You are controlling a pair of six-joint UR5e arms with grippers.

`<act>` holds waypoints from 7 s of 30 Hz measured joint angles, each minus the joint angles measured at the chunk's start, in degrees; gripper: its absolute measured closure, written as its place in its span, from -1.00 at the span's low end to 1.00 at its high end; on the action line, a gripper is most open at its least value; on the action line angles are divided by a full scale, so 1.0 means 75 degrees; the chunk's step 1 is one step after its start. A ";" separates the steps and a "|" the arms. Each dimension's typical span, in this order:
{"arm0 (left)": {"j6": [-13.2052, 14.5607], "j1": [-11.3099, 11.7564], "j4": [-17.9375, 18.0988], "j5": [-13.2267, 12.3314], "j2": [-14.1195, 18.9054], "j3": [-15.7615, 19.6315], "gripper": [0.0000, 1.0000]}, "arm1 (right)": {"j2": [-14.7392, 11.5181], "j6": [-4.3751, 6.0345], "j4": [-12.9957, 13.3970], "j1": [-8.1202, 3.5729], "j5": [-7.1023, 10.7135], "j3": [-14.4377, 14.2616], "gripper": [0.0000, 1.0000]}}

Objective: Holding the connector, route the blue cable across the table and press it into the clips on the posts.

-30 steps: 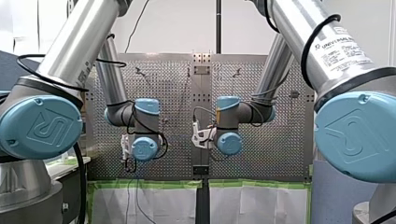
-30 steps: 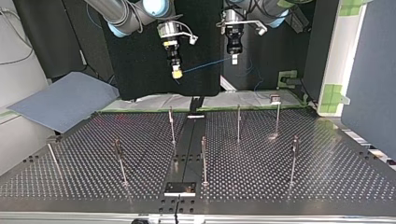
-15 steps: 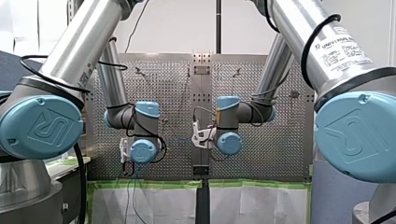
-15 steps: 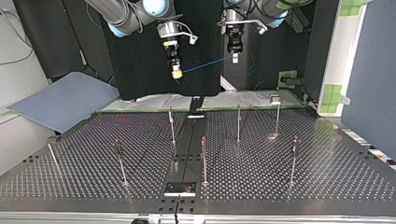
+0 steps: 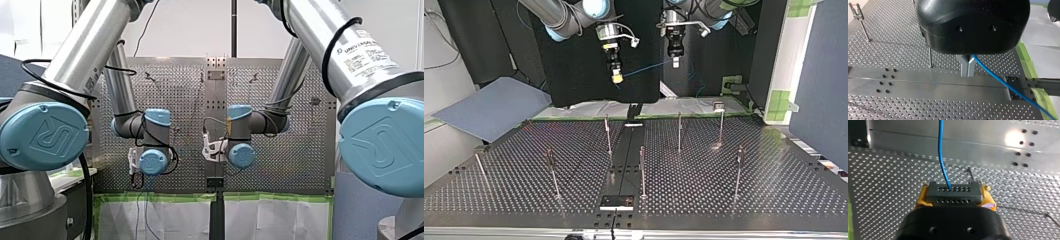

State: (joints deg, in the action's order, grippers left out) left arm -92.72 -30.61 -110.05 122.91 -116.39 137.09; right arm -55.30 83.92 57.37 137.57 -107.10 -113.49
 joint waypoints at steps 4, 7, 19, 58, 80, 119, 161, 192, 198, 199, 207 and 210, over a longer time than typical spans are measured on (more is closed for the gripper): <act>0.0000 0.0000 0.0000 0.0000 0.0000 0.0000 1.00 | 0.0268 -0.0006 -0.0268 0.0061 -0.0268 0.0199 1.00; 0.0000 0.0000 0.0000 0.0000 0.0000 0.0000 1.00 | 0.0465 -0.0007 -0.0464 0.0070 -0.0463 0.0247 1.00; 0.0026 0.0026 -0.0025 0.0022 0.0025 0.0006 1.00 | 0.1310 -0.0007 -0.1338 0.0075 -0.0706 0.0266 1.00; 0.0069 0.1094 -0.2247 0.0378 0.2493 -0.0284 1.00 | -0.1091 0.2079 -0.3489 0.0210 0.1795 0.2687 1.00; -0.1268 0.2317 -0.3466 -0.0231 0.4011 -0.0529 1.00 | -0.1157 0.2118 -0.4169 0.0331 0.2611 0.3439 1.00; -0.1092 0.3655 -0.5170 -0.0976 0.4371 -0.2795 1.00 | -0.0805 0.2189 -0.5892 0.0352 0.2741 0.5917 1.00; -0.1614 0.4789 -0.5338 -0.1925 0.3385 -0.3998 1.00 | 0.0101 0.2091 -0.6170 0.0394 0.2398 0.7215 1.00; -0.2229 0.5501 -0.4101 -0.3890 0.2634 -0.4149 1.00 | 0.0275 0.2028 -0.6206 0.0273 0.1772 0.7751 1.00; -0.2220 0.5703 -0.4022 -0.3921 0.2331 -0.4235 1.00 | 0.0280 0.2020 -0.6224 0.0268 0.1740 0.7758 1.00; -0.2203 0.5730 -0.4034 -0.3906 0.2308 -0.4244 1.00 | 0.0280 0.2020 -0.6226 0.0264 0.1729 0.7759 1.00; -0.2100 0.5799 -0.4120 -0.3873 0.2265 -0.4263 1.00 | 0.0285 0.2014 -0.6231 0.0204 0.1604 0.7759 1.00; -0.2091 0.5800 -0.4132 -0.3877 0.2263 -0.4265 1.00 | 0.0286 0.2009 -0.6236 0.0191 0.1592 0.7757 1.00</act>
State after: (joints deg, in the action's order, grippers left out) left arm -108.40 12.89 -141.04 93.84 -99.42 105.10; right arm -53.16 98.99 10.60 139.00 -95.17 -55.31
